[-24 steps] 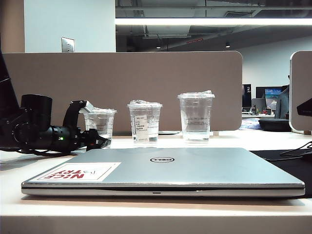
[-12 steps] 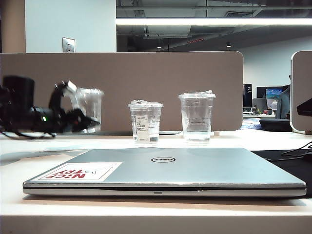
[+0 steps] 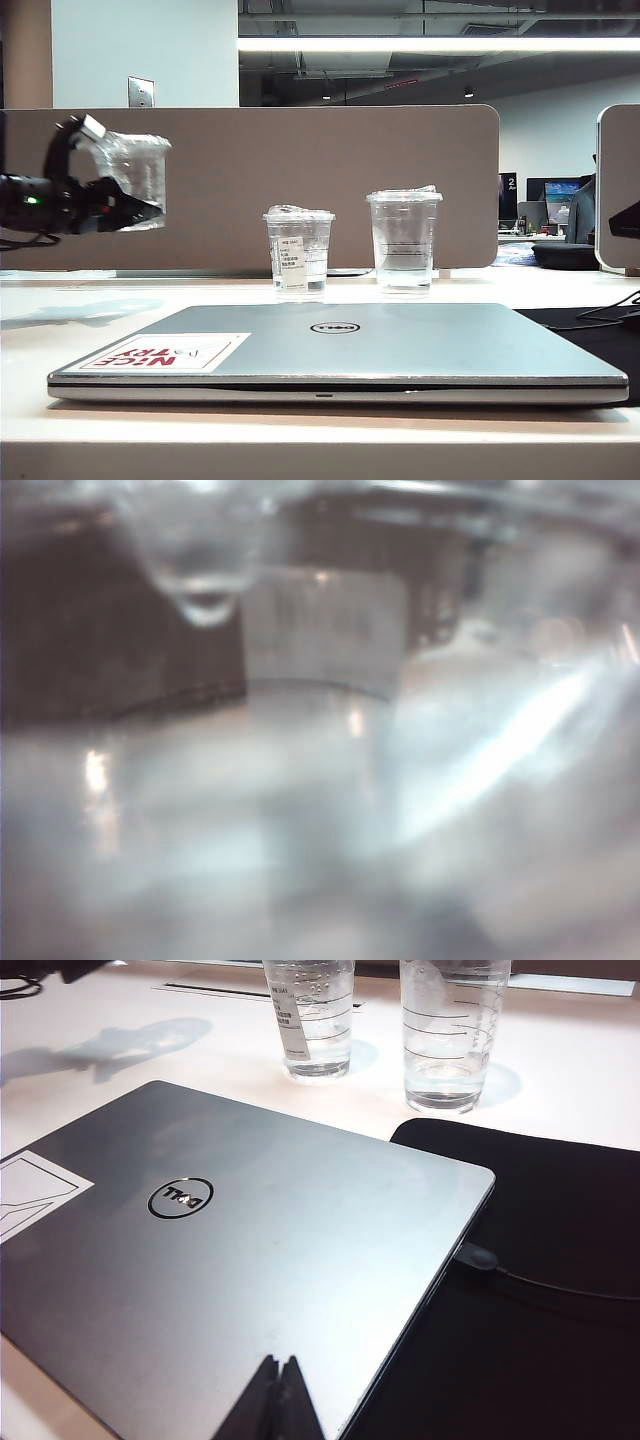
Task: Pick up the coffee cup on the left and place it on the left side of the laptop.
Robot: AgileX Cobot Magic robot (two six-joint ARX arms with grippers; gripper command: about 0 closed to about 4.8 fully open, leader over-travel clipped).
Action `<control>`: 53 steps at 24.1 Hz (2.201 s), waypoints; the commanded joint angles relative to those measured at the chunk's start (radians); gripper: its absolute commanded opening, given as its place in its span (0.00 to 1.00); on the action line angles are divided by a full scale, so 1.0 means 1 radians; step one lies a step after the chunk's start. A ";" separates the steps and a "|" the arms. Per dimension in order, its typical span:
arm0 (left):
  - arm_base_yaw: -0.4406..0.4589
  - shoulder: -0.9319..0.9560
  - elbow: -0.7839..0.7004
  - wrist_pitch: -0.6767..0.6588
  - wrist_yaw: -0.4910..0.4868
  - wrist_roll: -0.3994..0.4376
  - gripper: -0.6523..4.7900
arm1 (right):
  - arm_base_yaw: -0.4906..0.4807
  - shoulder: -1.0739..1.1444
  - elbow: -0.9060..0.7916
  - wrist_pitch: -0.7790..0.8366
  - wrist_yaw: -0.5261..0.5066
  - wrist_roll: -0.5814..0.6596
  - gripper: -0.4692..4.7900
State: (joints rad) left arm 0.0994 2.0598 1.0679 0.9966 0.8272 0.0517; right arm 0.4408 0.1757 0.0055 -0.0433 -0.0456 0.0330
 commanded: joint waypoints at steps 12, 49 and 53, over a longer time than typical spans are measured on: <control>0.027 -0.306 -0.553 0.333 -0.182 -0.003 0.68 | 0.002 0.000 -0.004 0.018 0.001 0.000 0.08; 0.001 -0.119 -0.827 0.434 -0.180 -0.060 0.68 | 0.002 -0.018 -0.004 0.018 0.001 0.000 0.08; 0.002 -0.109 -0.827 0.437 -0.180 -0.057 0.71 | 0.002 -0.018 -0.004 0.018 0.001 0.000 0.08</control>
State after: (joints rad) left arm 0.1005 1.9404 0.2474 1.4265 0.6445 0.0071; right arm 0.4416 0.1589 0.0055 -0.0433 -0.0456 0.0330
